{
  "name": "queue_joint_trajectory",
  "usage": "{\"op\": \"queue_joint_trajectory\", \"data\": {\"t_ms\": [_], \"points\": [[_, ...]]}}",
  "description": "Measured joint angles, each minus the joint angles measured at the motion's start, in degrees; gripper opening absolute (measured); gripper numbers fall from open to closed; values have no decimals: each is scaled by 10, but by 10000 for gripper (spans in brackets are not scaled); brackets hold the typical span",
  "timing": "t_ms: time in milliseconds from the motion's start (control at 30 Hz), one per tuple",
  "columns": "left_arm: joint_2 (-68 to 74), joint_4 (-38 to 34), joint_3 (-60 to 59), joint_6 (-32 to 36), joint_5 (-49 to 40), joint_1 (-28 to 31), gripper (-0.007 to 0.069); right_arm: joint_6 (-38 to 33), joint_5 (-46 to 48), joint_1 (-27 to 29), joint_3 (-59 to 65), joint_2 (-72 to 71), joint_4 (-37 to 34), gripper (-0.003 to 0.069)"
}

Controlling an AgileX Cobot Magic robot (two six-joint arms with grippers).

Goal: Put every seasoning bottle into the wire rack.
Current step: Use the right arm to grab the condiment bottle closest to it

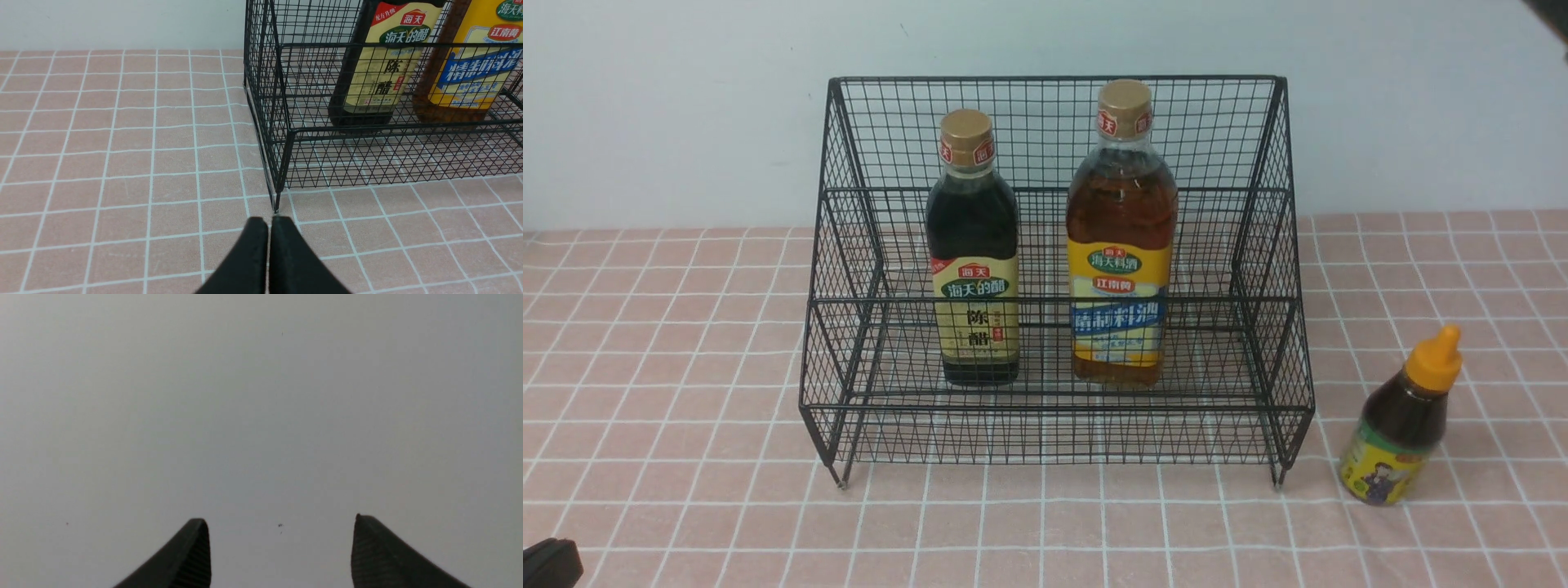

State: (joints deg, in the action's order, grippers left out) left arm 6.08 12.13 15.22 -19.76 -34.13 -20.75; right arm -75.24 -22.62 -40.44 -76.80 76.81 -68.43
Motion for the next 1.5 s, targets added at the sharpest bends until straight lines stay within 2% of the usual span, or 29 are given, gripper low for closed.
{"op": "queue_joint_trajectory", "data": {"t_ms": [100, 167, 200, 300, 367, 400, 467, 500, 567, 600, 700, 767, 1000, 1167, 1233, 1333, 1367, 1500], "points": [[0, 0, 0, 0, 0, 0, -7, 15, 47, 0, 0, -20, 73, 318], [0, 0, 0, 0, 0, 0, -7, 33, 61, 0, 0, -22, 100, 289], [0, 0, 0, 0, 0, 0, -7, 70, 81, 0, 0, -24, 147, 237], [0, 0, 0, 0, 0, 0, -7, 169, 126, 0, 0, -24, 236, 145], [0, 0, 0, 0, 0, 0, -7, 271, 165, 0, 0, -24, 313, 79], [0, 0, 0, 0, 0, 0, -7, 293, 173, 0, 0, -25, 341, 58], [0, 0, 0, 0, 0, 0, -7, 460, 237, 7, 0, -28, 471, 6], [0, 0, 0, 0, 0, 0, -7, 503, 254, 10, 0, -29, 520, -1], [0, 0, 0, 0, 0, 0, -7, 693, 336, 23, 0, -41, 671, -11], [0, 0, 0, 0, 0, 0, -7, 745, 364, 28, 0, -46, 718, -11], [0, 0, 0, 0, 0, 0, -7, 867, 464, 42, 0, -72, 843, -12], [0, 0, 0, 0, 0, 0, -7, 899, 524, 50, 5, -101, 895, -13], [0, 0, 0, 0, 0, 0, -7, 891, 553, 52, 112, -244, 906, -13], [0, 0, 0, 0, 0, 0, -7, 937, 535, 90, 278, -362, 900, -13], [0, 0, 0, 0, 0, 0, -7, 952, 494, 124, 350, -397, 884, -13], [0, 0, 0, 0, 0, 0, -7, 938, 412, 174, 439, -429, 853, -10], [0, 0, 0, 0, 0, 0, -7, 909, 336, 208, 492, -440, 817, -10], [0, 0, 0, 0, 0, 0, -7, 855, 236, 262, 568, -441, 758, 3]]}}
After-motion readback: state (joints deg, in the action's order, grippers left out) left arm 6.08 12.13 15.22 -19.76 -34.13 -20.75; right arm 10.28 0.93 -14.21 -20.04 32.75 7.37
